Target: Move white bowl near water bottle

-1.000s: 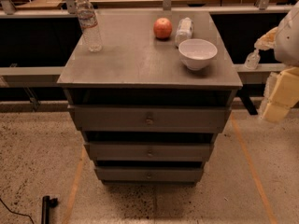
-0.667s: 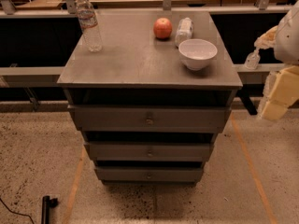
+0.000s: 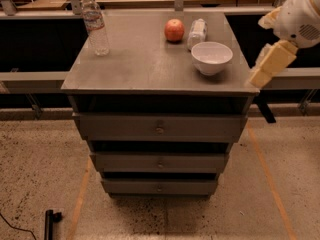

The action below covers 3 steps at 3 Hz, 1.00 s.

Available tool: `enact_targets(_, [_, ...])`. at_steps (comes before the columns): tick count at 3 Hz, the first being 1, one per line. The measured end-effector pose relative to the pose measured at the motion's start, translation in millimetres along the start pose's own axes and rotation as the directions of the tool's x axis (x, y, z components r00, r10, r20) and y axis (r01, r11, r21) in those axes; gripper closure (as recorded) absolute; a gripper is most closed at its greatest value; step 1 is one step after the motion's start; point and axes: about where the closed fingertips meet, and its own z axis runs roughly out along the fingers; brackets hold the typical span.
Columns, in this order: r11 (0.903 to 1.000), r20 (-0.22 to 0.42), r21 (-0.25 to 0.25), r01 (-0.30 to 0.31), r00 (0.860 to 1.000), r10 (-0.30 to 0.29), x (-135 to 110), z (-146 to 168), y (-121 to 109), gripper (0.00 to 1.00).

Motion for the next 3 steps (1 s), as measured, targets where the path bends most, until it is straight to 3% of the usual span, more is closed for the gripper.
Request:
enact_targets(1, [0.9992,0.101,-0.034,-0.023,0.995,0.026,-18,46,-52,0.0])
enact_targets(2, [0.9969,0.163,-0.075,-0.023,0.986,0.035,-45,90,-85,0.0])
enact_targets(3, [0.9938,0.188,-0.107,-0.033,0.981,0.053,-62,125,-98,0.0])
